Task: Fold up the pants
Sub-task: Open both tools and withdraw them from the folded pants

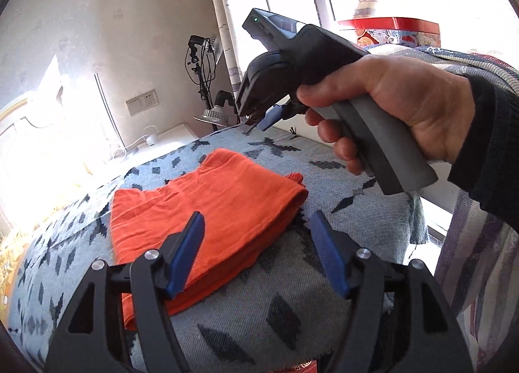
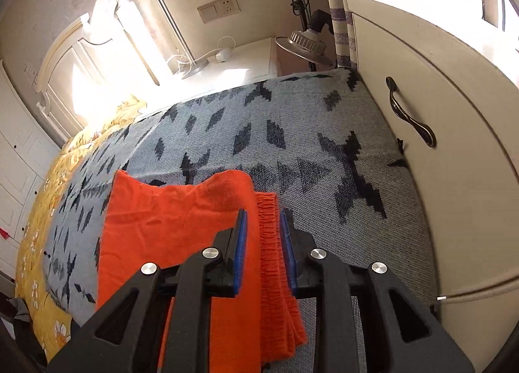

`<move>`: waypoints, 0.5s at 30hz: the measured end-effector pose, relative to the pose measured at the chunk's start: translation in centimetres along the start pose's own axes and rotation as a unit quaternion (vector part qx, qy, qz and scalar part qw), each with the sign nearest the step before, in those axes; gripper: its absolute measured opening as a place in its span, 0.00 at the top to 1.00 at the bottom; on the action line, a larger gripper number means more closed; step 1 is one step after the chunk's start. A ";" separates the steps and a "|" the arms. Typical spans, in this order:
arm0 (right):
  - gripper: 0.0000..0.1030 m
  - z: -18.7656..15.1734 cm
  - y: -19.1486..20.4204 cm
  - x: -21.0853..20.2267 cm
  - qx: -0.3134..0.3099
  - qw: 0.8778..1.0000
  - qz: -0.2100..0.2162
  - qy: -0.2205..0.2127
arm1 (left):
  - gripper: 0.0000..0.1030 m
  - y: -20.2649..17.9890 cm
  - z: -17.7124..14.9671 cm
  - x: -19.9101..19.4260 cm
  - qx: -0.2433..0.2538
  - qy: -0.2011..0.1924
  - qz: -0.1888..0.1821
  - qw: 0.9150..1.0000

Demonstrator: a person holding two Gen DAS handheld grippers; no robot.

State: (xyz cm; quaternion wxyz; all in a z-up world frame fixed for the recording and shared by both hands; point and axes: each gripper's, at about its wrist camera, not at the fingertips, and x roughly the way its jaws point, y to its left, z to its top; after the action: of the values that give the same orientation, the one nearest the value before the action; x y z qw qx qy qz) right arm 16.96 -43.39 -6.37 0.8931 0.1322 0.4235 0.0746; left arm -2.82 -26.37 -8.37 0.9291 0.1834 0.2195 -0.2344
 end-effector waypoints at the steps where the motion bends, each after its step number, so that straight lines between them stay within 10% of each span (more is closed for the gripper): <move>1: 0.77 -0.7 0.6 -0.9 -0.002 1.000 0.000 -0.005 | 0.34 0.1 -0.2 -1.0 0.003 -0.002 0.004 1.000; 15: 0.74 -10.6 3.8 -9.4 0.017 0.999 0.029 0.004 | 0.26 8.5 -1.3 -11.5 -0.110 -0.038 0.090 0.989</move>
State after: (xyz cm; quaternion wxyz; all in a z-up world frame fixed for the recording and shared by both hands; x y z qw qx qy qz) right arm 2.70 -40.20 -4.70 0.8863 0.1591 0.4245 0.0944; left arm -7.95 -14.70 -1.76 0.9687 0.0898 0.1908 -0.1311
